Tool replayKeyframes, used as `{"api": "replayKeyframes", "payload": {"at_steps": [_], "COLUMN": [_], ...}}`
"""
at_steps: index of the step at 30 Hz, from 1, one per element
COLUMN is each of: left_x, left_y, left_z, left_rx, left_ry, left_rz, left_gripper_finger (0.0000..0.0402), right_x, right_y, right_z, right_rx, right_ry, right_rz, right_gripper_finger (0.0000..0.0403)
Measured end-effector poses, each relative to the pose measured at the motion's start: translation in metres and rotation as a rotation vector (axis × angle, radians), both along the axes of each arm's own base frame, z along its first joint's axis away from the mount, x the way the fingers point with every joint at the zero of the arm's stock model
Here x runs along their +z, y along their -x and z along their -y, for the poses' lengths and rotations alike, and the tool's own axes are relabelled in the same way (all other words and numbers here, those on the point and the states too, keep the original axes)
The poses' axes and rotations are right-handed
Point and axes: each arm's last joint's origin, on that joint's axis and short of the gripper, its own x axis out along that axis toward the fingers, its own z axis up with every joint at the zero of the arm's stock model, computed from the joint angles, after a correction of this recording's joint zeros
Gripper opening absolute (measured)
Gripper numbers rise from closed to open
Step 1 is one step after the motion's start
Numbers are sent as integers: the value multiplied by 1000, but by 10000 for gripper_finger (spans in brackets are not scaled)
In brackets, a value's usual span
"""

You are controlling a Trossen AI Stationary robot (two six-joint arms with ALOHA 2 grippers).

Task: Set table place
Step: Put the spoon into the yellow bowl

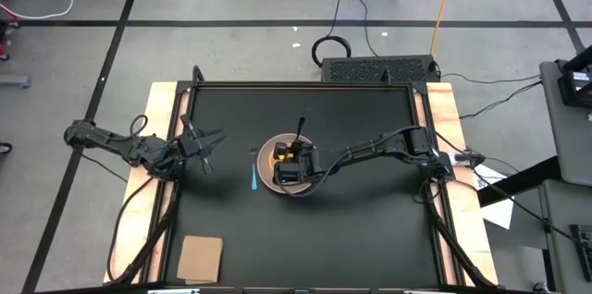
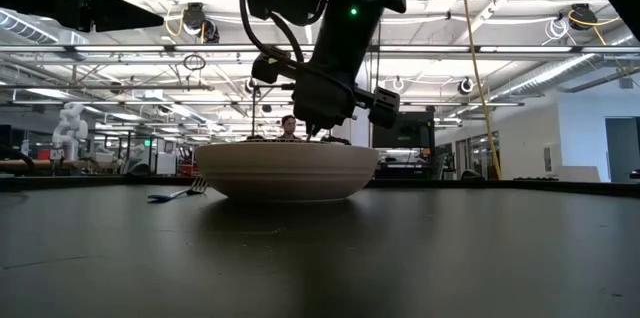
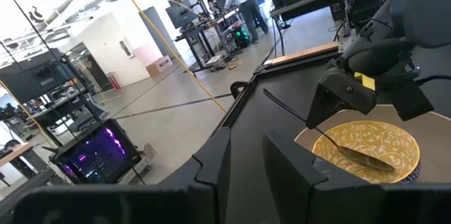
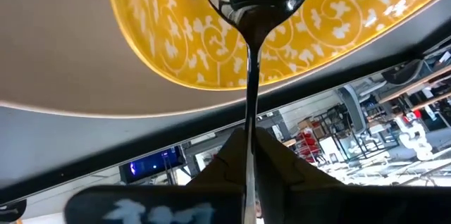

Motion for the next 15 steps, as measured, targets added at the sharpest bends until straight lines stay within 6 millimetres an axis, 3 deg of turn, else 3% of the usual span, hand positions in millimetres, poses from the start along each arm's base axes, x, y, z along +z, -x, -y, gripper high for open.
{"api": "replayKeyframes", "payload": {"at_steps": [15], "left_x": [0], "left_y": [0], "left_z": [0], "left_rx": [-1], "left_ry": [0], "left_rz": [-1], "left_gripper_finger": [90], "right_x": [-1], "right_y": [0], "right_z": [2], "right_rx": [12], "right_ry": [-45], "right_rz": [-7], "right_gripper_finger": [2]}}
